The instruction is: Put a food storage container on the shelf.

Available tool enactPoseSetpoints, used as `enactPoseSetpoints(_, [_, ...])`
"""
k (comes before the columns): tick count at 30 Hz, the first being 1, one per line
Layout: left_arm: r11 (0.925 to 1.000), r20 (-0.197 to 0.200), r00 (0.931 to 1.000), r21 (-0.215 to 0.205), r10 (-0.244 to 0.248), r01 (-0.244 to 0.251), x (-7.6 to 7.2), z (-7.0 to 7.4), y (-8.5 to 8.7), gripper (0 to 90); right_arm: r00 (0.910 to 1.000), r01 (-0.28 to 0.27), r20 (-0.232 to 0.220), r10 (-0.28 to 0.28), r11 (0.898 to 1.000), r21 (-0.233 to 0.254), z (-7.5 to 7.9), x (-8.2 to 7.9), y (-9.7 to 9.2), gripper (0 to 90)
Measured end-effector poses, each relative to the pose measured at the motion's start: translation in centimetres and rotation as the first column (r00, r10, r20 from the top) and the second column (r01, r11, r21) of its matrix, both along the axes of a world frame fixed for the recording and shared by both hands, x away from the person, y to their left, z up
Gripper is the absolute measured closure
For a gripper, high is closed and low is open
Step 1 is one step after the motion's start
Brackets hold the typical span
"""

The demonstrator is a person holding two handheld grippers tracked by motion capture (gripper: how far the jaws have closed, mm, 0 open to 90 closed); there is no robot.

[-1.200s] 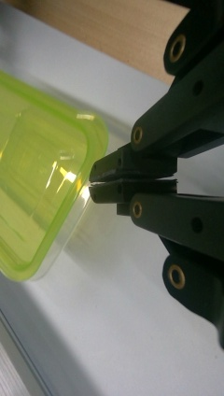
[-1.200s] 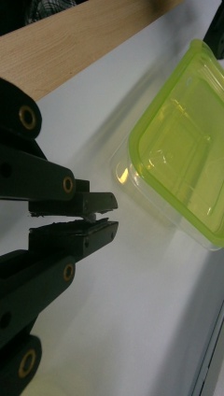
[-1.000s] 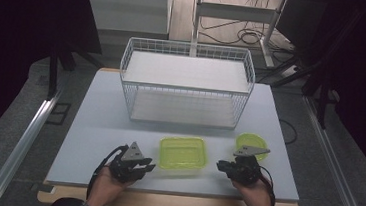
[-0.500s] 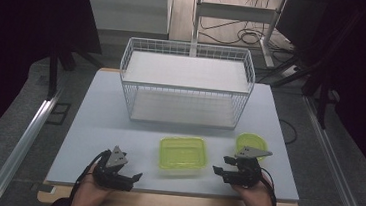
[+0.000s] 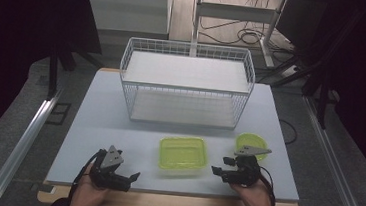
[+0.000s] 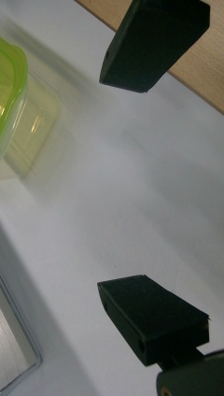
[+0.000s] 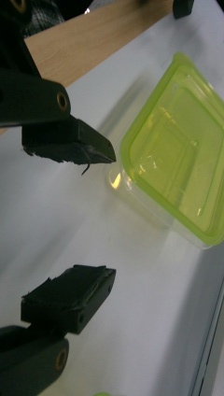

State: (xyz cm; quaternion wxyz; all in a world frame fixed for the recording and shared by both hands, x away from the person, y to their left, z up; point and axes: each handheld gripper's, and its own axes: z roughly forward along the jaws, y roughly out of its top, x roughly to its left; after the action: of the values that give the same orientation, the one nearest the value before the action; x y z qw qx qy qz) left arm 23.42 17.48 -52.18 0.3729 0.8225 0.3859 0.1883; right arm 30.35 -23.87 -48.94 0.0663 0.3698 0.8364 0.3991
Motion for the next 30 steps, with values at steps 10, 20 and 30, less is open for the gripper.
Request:
enactPoseSetpoints(10, [0.9998, 0.011, 0.9999, 0.019, -0.005, 0.005, 0.0, -0.1, -0.2, 4.0, 0.9997, -0.002, -0.024, 0.004, 0.997, 0.08, 0.6, 0.7, 0.6, 44.4])
enactPoseSetpoints(20, [0.9994, 0.005, 1.0, 0.033, -0.007, 0.007, 0.1, -0.3, -0.3, 4.0, 0.9932, 0.035, -0.115, -0.019, 0.99, 0.139, 0.7, 2.8, 2.4, 48.4])
enactPoseSetpoints(30, [0.9985, 0.006, 0.9998, 0.053, -0.016, 0.016, 0.1, -0.4, -0.5, 4.1, 0.9651, 0.123, -0.248, -0.083, 0.981, 0.15, -0.4, 5.4, 2.9, 56.4])
